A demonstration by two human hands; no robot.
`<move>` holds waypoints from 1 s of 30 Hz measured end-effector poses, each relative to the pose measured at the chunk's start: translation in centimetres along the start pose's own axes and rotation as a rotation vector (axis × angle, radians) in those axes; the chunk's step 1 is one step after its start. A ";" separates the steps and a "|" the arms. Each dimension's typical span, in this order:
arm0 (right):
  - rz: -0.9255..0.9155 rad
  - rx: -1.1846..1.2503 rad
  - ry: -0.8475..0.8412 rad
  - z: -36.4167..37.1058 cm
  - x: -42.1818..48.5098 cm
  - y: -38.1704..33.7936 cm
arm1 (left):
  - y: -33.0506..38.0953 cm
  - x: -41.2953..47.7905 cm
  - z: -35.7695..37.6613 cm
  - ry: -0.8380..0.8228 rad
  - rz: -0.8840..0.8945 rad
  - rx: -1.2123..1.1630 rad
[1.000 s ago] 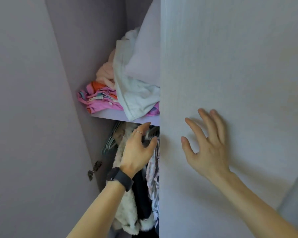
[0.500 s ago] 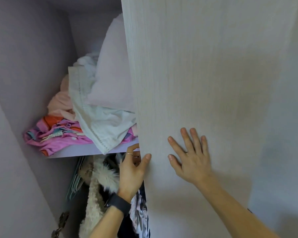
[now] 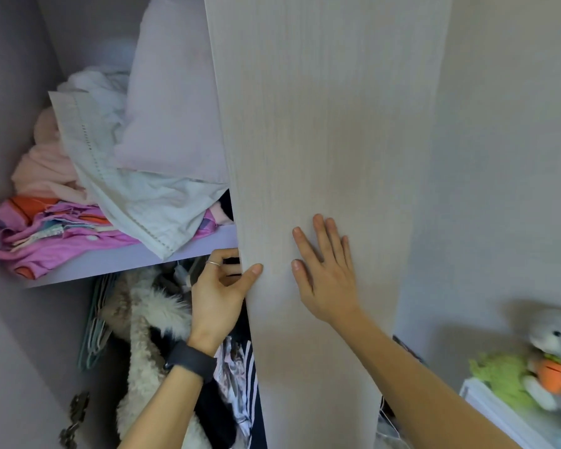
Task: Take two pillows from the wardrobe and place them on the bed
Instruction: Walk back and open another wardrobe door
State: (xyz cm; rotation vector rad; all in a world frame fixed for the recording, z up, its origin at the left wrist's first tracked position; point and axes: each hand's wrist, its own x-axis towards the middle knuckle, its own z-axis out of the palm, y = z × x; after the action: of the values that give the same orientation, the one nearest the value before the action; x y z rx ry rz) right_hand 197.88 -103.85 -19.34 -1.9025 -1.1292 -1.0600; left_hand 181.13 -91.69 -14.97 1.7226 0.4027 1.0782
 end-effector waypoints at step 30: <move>0.747 0.319 0.038 -21.1 -23.4 -4.3 | 2.1 -13.9 12.0 -0.796 0.411 -0.106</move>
State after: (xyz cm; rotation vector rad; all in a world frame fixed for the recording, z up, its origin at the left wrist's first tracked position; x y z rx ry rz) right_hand 180.78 -128.37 -30.22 -1.7963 -0.4436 -0.4620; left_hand 182.81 -109.21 -20.57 2.0166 -0.5158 0.5816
